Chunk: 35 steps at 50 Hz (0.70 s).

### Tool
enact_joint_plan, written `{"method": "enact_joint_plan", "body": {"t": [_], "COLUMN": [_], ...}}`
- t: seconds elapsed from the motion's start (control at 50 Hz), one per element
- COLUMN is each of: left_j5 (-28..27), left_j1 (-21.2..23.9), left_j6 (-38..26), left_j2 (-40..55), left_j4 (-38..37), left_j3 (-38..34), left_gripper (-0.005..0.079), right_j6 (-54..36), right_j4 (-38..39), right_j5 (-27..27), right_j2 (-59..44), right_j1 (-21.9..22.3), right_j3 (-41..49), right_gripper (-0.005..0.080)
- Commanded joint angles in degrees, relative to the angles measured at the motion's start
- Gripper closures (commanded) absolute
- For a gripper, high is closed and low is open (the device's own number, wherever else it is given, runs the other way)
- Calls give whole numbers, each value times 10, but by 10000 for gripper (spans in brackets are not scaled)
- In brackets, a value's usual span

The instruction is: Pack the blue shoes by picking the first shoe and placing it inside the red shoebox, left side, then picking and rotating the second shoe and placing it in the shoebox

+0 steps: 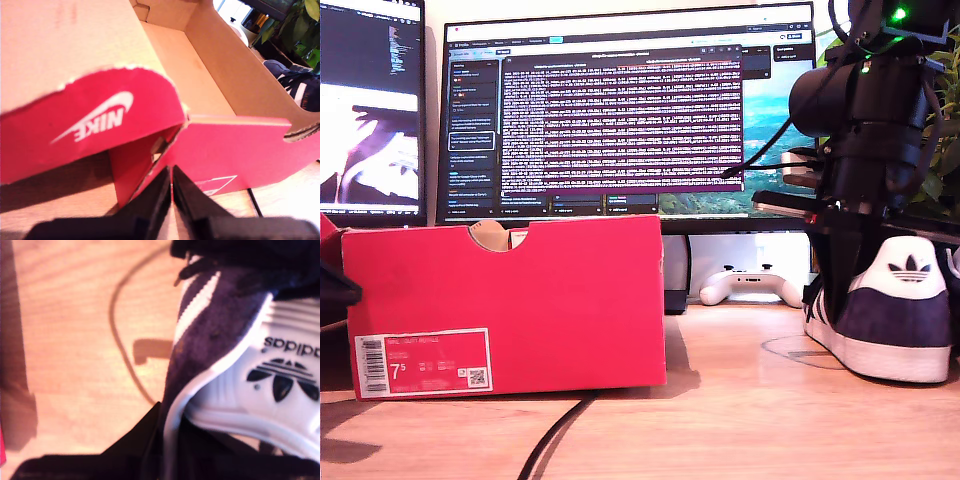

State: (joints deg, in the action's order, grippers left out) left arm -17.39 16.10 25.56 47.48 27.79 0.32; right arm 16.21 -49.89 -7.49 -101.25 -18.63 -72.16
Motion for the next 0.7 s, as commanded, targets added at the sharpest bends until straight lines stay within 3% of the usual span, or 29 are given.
{"method": "enact_joint_plan", "body": {"t": [0.0,0.46,0.68], "left_j5": [3,3,3], "left_j1": [1,1,1], "left_j6": [-1,-5,-5], "left_j2": [2,2,2], "left_j4": [6,5,5], "left_j3": [-17,-17,-17], "left_gripper": [764,764,764], "right_j6": [-4,18,55], "right_j4": [-8,-110,-107], "right_j5": [-4,-4,-5], "right_j2": [-9,-9,-9], "right_j1": [-16,-97,-145], "right_j3": [-28,-207,-299], "right_gripper": [765,765,765]}}
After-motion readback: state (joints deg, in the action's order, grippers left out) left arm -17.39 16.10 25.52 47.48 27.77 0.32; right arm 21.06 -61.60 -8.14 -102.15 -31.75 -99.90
